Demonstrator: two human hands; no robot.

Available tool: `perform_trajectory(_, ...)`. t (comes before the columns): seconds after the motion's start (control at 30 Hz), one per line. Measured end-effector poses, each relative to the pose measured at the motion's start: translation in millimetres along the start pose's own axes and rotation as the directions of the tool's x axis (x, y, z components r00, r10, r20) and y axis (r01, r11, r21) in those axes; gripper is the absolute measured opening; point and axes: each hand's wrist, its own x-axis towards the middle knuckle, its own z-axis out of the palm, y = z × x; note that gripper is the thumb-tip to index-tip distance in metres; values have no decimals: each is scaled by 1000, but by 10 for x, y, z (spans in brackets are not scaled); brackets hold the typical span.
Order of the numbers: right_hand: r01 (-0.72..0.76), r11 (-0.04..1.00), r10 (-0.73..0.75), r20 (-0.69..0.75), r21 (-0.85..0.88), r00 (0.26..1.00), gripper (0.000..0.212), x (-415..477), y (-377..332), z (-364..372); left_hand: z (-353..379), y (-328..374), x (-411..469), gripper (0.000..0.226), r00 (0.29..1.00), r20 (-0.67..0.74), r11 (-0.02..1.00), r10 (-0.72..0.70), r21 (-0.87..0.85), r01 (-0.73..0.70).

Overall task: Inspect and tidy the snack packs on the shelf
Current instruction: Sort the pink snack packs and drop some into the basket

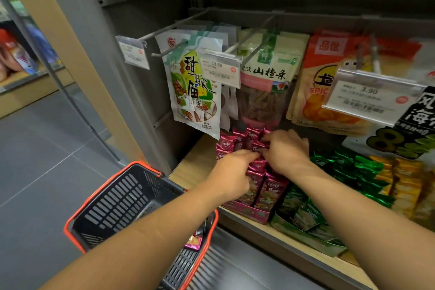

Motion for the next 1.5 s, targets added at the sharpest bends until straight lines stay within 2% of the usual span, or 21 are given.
perform_trajectory(0.1, 58, 998, -53, -163, 26, 985, 18, -50, -46, -23, 36, -8, -34, 68, 999, -12, 998, -33, -47, 33)
perform_trajectory(0.17, 159, 981, -115, -322, 114, 940, 17, -163, -92, -140, 46, -19, -29, 66, 997, -10, 990, -78, -116, 77)
perform_trajectory(0.27, 356, 935, -309, -499, -1, 810, 20, -428, -89, -393, 33, 2, 5, 62, 991, 14, 959, -136, -248, 135)
perform_trajectory(0.4, 575, 783, -599, -535, -237, 595, 11, -979, 165, -762, 17, 65, 30, 74, 969, 150, 896, -197, -373, 240)
perform_trajectory(0.47, 614, 749, -635, -537, -250, 555, 10, -1295, 311, -946, -1, 87, 18, 81, 954, 201, 885, -221, -371, 283)
perform_trajectory(0.57, 648, 752, -587, -571, -122, 574, 9, -1762, 425, -1210, -62, 133, -72, 87, 951, 217, 889, -221, -356, 287)
perform_trajectory(0.63, 621, 770, -569, -595, -144, 568, 11, -1998, 450, -1302, -120, 173, -168, 85, 954, 187, 891, -234, -351, 287)
perform_trajectory(0.67, 593, 797, -533, -598, -118, 598, 12, -2078, 454, -1323, -150, 197, -224, 82, 956, 157, 897, -249, -333, 289)
perform_trajectory(0.77, 470, 859, -325, -492, 204, 808, 24, -2185, 438, -1350, -299, 356, -396, 59, 951, 58, 904, -304, -297, 308)
perform_trajectory(0.8, 423, 848, -266, -434, 319, 861, 27, -2187, 441, -1347, -376, 435, -450, 49, 950, 34, 896, -310, -323, 303)
perform_trajectory(0.87, 357, 806, -189, -366, 473, 911, 31, -2169, 469, -1323, -573, 667, -601, 30, 956, 37, 863, -291, -421, 279)
perform_trajectory(0.93, 327, 769, -158, -333, 549, 929, 29, -2145, 467, -1285, -750, 910, -791, 20, 973, 153, 768, -174, -597, 232)
perform_trajectory(1.0, 346, 743, -172, -336, 573, 926, 27, -2140, 434, -1250, -838, 1151, -993, 26, 963, 268, 639, 3, -741, 204)
perform_trajectory(1.03, 364, 721, -178, -350, 590, 920, 26, -2143, 407, -1232, -836, 1243, -1080, 25, 971, 233, 645, 52, -750, 146)
perform_trajectory(1.1, 358, 597, -132, -351, 718, 927, 28, -2131, 358, -1205, -782, 1363, -1205, 14, 999, 38, 703, 25, -711, 10)
perform_trajectory(1.13, 311, 494, -89, -308, 812, 947, 31, -2120, 332, -1201, -755, 1402, -1245, 15, 999, -32, 679, -22, -734, -8)
perform_trajectory(1.2, 162, 340, -75, -145, 926, 987, 36, -2080, 283, -1179, -735, 1436, -1275, 23, 992, -49, 524, -118, -851, 20)
perform_trajectory(1.27, 43, 349, -162, 15, 936, 987, 48, -2054, 254, -1135, -743, 1431, -1283, 27, 987, -27, 350, -159, -936, 30)
perform_trajectory(1.3, 37, 367, -209, 43, 930, 977, 51, -2058, 232, -1111, -756, 1428, -1282, 26, 986, -32, 297, -163, -955, 18)
perform_trajectory(1.37, 67, 370, -254, 32, 927, 967, 51, -2080, 193, -1070, -799, 1413, -1268, 20, 983, -52, 256, -178, -967, -4)
perform_trajectory(1.5, 134, 500, -276, 11, 856, 961, 62, -2072, 165, -1029, -875, 1330, -1243, 17, 968, -66, 259, -242, -966, -1)
